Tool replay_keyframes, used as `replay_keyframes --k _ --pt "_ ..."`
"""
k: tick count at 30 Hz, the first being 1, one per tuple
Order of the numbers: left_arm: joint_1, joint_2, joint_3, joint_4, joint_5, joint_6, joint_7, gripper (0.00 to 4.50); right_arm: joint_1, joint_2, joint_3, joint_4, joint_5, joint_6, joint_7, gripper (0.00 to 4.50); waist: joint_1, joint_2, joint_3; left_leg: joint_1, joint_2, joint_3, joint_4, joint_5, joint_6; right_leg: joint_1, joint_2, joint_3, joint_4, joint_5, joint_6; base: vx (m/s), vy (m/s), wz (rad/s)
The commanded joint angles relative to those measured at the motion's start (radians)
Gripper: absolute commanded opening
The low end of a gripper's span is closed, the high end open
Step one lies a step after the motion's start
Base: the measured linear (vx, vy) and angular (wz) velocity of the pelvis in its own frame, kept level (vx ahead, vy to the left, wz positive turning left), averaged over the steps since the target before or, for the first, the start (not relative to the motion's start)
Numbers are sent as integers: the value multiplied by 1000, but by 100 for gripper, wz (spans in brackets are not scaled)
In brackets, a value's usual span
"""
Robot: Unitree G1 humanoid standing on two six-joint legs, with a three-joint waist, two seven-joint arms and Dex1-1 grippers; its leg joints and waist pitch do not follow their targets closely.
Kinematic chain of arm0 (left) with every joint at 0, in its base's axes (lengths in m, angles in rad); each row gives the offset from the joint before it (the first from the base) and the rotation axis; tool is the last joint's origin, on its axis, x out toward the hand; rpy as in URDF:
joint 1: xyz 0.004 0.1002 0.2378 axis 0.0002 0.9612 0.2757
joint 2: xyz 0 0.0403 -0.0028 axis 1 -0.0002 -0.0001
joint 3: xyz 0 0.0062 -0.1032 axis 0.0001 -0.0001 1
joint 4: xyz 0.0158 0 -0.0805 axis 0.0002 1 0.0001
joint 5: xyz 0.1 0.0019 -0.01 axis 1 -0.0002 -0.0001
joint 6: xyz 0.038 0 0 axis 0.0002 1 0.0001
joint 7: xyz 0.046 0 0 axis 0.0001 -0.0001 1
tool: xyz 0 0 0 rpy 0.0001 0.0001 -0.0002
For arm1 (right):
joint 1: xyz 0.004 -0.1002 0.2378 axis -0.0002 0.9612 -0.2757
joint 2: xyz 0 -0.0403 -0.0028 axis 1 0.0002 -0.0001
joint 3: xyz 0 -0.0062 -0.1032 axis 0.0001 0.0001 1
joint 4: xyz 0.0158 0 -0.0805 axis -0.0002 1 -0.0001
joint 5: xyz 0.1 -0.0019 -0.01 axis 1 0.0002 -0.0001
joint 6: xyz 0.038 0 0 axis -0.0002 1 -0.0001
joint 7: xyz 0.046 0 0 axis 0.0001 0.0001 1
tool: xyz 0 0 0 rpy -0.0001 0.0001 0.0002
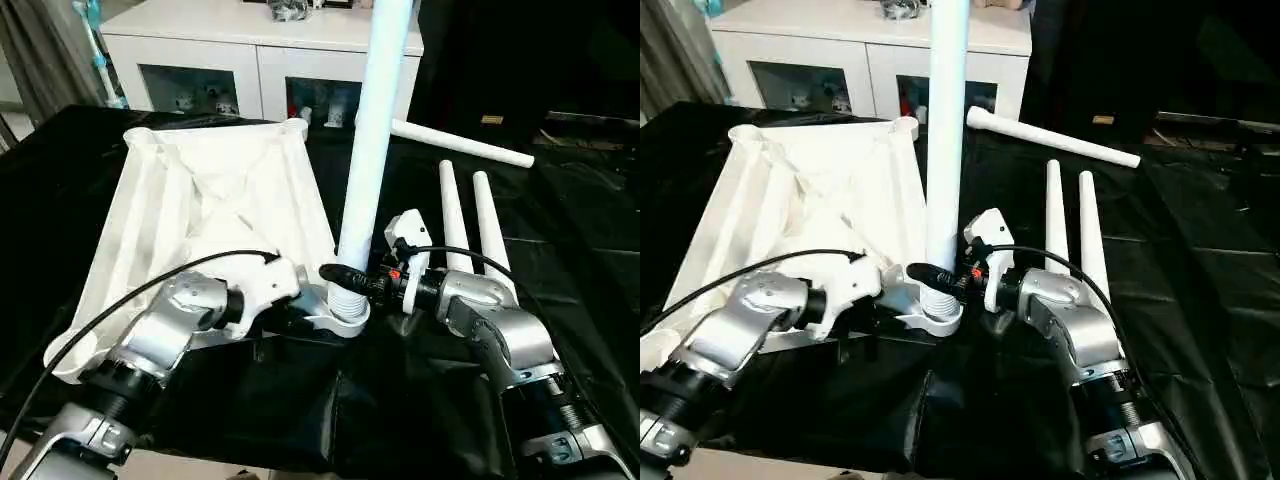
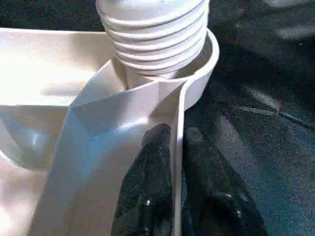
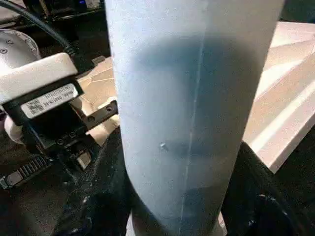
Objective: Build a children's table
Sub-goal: Insert table leg to table base
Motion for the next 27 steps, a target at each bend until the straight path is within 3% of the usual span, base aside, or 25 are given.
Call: replay_keyframes --k 1,4,14,21,27 --pt "14 16 -5 10 12 -7 -10 67 -6 2 8 14 -12 6 1 186 -1 -2 -59 11 60 -22 -95 -175 10 38 -73 47 -75 -188 -211 0 0 0" --pt "13 30 -12 20 16 -6 -30 72 -7 4 8 15 -13 4 1 186 -2 -3 -59 9 59 -20 -94 -165 14 41 -75 48 -73 -159 -222 0 0 0" --pt "-27 76 -29 80 33 -24 -68 74 -8 1 5 22 -20 -7 4 186 -2 1 -56 14 59 -22 -99 -205 -7 39 -75 49 -81 -227 -208 0 0 0" --pt "-50 81 -41 108 40 -34 -86 8 -6 1 9 20 -25 -12 4 186 0 5 -57 14 59 -23 -100 -203 -14 41 -76 49 -80 -219 -212 0 0 0" --pt "-65 76 -43 126 35 -40 -91 0 -14 -9 21 23 -23 4 33 186 0 4 -57 14 60 -22 -99 -200 -11 42 -76 48 -78 -194 -225 0 0 0"
